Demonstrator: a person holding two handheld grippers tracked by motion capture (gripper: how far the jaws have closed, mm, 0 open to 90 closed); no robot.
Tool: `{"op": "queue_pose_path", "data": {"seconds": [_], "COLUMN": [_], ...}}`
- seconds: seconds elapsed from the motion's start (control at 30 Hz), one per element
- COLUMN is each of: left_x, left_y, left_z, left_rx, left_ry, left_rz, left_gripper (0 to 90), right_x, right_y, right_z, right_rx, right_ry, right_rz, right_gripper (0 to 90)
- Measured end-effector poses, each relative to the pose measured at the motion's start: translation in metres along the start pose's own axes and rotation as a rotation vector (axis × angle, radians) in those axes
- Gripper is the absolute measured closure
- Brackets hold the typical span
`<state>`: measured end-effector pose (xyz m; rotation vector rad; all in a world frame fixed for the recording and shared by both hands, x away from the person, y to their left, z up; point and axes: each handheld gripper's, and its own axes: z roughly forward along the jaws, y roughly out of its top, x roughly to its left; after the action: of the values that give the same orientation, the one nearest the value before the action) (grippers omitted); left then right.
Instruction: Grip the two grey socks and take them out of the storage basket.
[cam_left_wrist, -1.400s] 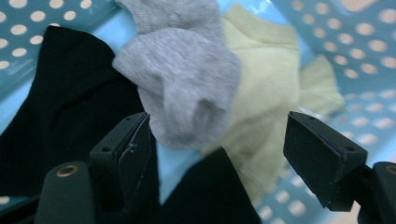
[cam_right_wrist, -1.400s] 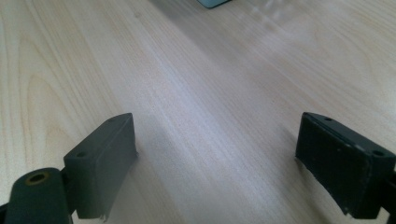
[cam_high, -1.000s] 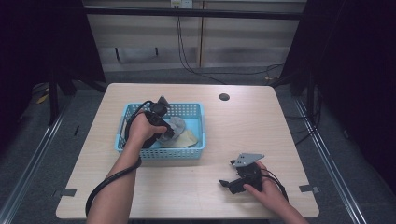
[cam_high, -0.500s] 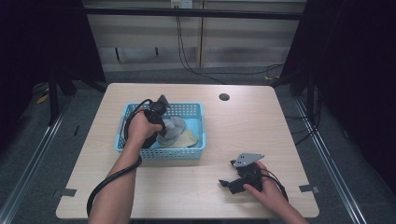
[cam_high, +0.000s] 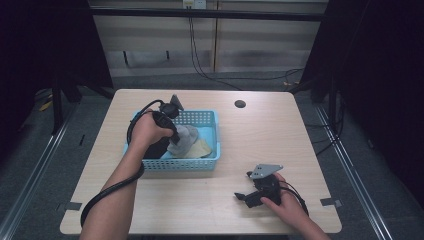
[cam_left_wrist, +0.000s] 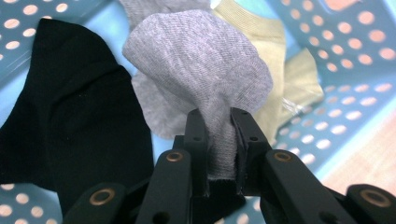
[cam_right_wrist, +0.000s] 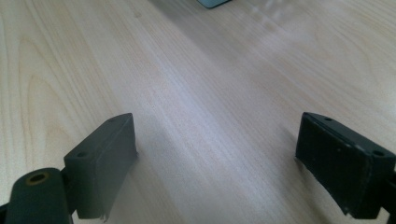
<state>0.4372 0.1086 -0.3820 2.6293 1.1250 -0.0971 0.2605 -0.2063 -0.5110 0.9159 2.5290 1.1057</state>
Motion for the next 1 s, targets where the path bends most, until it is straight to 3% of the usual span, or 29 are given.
{"op": "queue_pose_path", "data": {"seconds": [0.43,1.0], "left_x": [-0.021,-0.037], "left_y": [0.004,-0.007], "left_z": [-0.028,-0.047], "left_rx": [0.01,0.05], "left_ry": [-0.037,-0.064], "left_rz": [0.071,0.115], "left_gripper": [77.8,77.6], "right_x": [0.0,0.0], "right_y": [0.0,0.0], "right_z": [0.0,0.0], "right_rx": [0.001,0.001], "right_ry": [-0.001,-0.001], "right_rz": [0.0,0.0], "right_gripper": [11.8,11.7]}}
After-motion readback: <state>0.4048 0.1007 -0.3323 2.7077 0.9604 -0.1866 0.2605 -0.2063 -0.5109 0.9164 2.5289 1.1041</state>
